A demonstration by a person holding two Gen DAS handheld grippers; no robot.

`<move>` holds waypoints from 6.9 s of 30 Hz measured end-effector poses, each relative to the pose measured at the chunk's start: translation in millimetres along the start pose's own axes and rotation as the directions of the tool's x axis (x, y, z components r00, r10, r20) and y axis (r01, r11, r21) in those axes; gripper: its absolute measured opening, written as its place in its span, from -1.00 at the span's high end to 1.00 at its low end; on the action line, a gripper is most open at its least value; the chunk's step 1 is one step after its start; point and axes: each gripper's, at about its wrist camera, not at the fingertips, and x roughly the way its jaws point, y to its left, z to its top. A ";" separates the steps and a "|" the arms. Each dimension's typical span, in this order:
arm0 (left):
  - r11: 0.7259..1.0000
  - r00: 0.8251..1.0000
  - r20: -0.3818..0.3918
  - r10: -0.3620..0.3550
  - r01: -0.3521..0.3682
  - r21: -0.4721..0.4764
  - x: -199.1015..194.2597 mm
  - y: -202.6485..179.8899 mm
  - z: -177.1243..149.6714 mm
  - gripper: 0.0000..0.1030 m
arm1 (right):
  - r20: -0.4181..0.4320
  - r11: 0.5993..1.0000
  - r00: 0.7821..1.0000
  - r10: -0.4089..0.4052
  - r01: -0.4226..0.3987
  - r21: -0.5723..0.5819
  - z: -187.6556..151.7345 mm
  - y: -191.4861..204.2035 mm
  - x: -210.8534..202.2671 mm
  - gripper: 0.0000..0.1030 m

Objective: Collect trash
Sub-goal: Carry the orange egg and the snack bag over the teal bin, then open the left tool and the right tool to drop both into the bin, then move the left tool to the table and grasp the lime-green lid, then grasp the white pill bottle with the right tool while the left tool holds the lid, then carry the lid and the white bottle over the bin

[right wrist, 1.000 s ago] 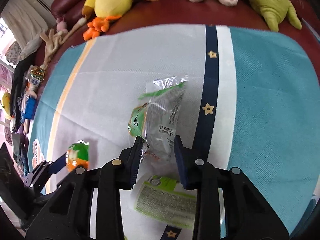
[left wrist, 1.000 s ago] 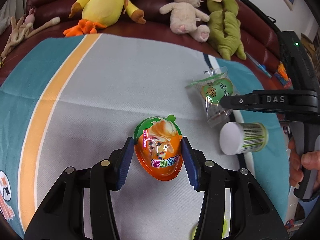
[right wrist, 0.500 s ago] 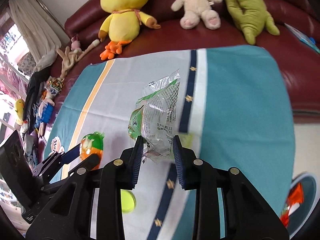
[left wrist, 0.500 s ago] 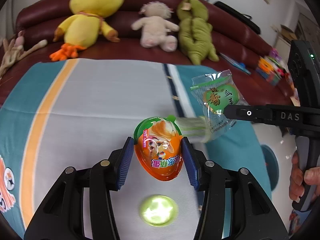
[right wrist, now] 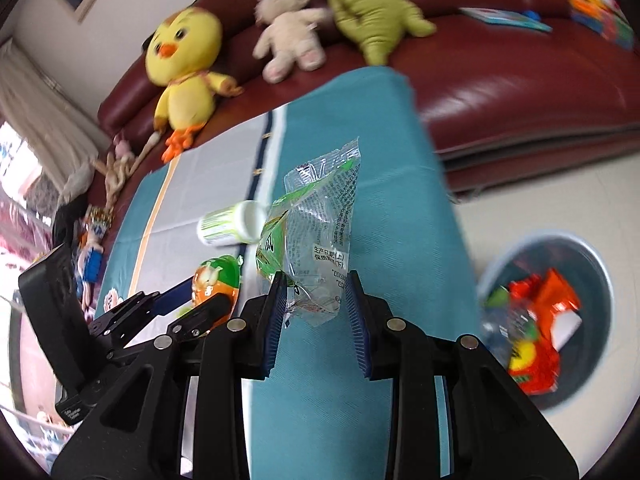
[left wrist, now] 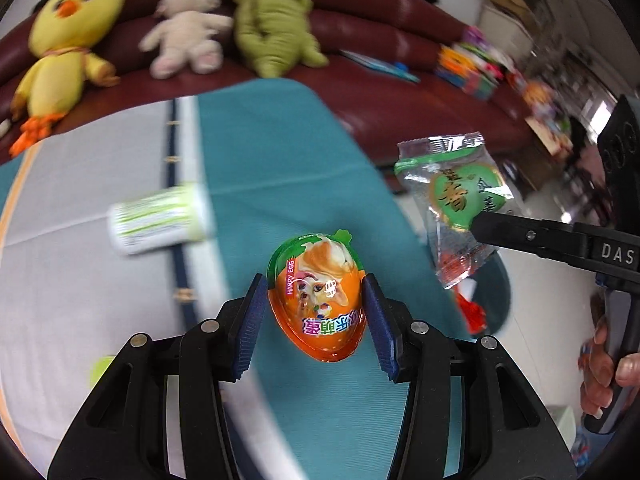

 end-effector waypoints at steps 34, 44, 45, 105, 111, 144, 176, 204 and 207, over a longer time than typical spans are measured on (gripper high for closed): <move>0.920 0.944 -0.307 -0.124 0.225 0.322 176.7 -242.4 -0.2 0.02 | 0.107 0.899 0.976 -0.191 0.130 0.418 -79.8 -261.2 -93.6 0.43; 0.935 0.942 -0.316 -0.112 0.208 0.288 190.1 -241.0 0.5 -0.26 | 0.092 0.886 0.974 -0.209 0.149 0.438 -75.7 -273.1 -89.1 0.43; 0.937 0.943 -0.315 -0.110 0.204 0.283 188.9 -237.9 1.5 -0.30 | 0.090 0.887 0.974 -0.207 0.148 0.437 -74.7 -272.0 -87.5 0.43; 0.998 0.994 -0.103 0.033 -0.039 -0.055 -4.0 31.2 -71.0 -0.72 | -0.162 0.976 0.967 -0.196 0.209 0.063 -77.3 -34.4 -0.1 -0.66; 0.985 0.988 -0.092 0.127 -0.137 -0.102 -20.4 87.2 -90.5 -0.72 | -0.205 0.982 0.961 -0.187 0.186 -0.020 -75.7 4.7 27.3 -0.66; 0.948 0.981 -0.011 0.196 -0.192 -0.255 -25.4 208.6 -69.5 -0.02 | -0.166 0.579 0.930 -0.329 0.059 -0.813 27.3 218.2 180.3 -0.66; 0.984 0.996 -0.009 0.094 -0.094 -0.152 -13.6 127.7 -37.2 -0.02 | -0.281 0.966 0.957 -0.065 -0.011 -0.259 5.1 76.0 122.0 -0.06; 0.938 0.971 -0.217 -0.104 0.168 0.303 123.5 -196.1 -1.4 -0.02 | 0.087 0.911 0.989 -0.116 0.072 0.405 -89.0 -231.0 -72.0 -0.06; 0.929 0.965 -0.239 -0.108 0.183 0.320 137.7 -212.2 -1.9 -0.02 | 0.082 0.903 0.991 -0.109 0.064 0.424 -94.7 -241.6 -69.4 -0.06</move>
